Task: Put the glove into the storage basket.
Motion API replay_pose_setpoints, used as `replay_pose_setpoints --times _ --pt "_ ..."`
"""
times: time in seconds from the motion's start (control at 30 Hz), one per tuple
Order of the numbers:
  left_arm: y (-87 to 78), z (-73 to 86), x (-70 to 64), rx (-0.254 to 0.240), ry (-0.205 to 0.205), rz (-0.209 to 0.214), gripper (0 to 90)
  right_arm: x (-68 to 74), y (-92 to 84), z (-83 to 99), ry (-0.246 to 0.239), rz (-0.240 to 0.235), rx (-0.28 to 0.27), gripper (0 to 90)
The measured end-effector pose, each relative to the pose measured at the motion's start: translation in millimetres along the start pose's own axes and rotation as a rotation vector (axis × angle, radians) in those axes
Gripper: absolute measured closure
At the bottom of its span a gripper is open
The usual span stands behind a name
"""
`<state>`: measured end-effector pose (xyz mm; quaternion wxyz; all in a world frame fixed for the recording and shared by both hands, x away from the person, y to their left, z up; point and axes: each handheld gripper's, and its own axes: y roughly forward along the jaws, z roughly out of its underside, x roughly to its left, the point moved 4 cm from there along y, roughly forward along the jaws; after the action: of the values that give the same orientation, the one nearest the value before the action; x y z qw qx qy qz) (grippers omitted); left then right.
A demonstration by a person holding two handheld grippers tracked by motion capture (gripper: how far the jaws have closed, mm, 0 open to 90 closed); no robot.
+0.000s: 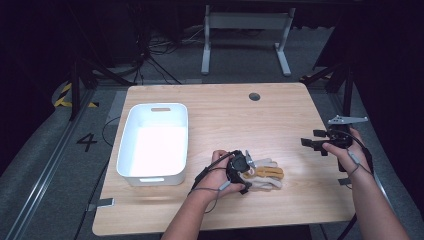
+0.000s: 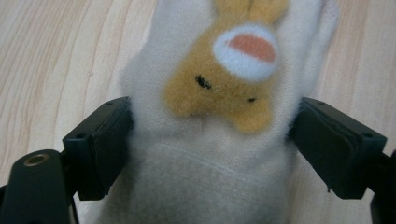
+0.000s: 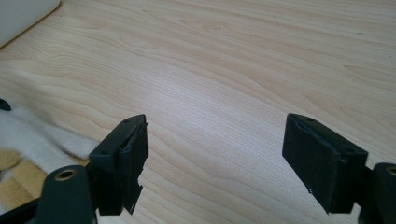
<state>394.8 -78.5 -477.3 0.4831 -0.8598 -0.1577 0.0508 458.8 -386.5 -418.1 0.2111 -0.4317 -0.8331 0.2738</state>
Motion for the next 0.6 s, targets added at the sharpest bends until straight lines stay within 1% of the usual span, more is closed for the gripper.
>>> replay_pose_setpoints --times 0.07,0.1,0.2,0.27,0.3,0.43,0.5,0.53,0.57,0.6 --pt "1.3 0.2 -0.5 0.006 0.002 -0.002 14.5 0.1 -0.1 -0.1 0.001 0.001 -0.001 23.6" --pt "2.9 0.1 -0.4 0.008 0.011 -0.005 14.5 0.1 -0.1 -0.1 0.000 0.001 -0.002 23.7" --pt "8.6 0.2 0.1 0.025 0.030 0.007 11.6 -0.1 0.1 0.1 0.001 0.002 -0.001 23.9" --pt "10.6 -0.4 0.1 0.026 0.007 0.025 9.5 -0.1 0.2 0.2 0.002 0.003 -0.001 23.9" --pt "10.6 -0.4 0.1 0.026 0.007 0.025 9.3 -0.1 0.2 0.2 0.002 0.003 -0.001 23.9" --pt "13.7 -1.6 1.4 0.030 -0.015 0.059 7.8 0.0 0.7 0.9 0.002 0.002 0.002 24.5" --pt "13.0 -2.4 1.4 0.042 -0.022 0.070 9.8 -0.3 1.3 1.3 0.002 0.003 0.005 24.5" --pt "11.7 -3.4 1.6 0.046 -0.022 0.067 13.0 0.1 1.4 1.5 0.005 0.002 0.006 24.6" --pt "11.7 -3.4 1.6 0.046 -0.022 0.067 18.7 0.1 1.4 1.5 0.005 0.002 0.006 24.6" --pt "9.8 -4.9 2.3 0.052 -0.021 0.067 18.7 0.2 1.6 1.6 0.005 0.002 0.008 24.6"
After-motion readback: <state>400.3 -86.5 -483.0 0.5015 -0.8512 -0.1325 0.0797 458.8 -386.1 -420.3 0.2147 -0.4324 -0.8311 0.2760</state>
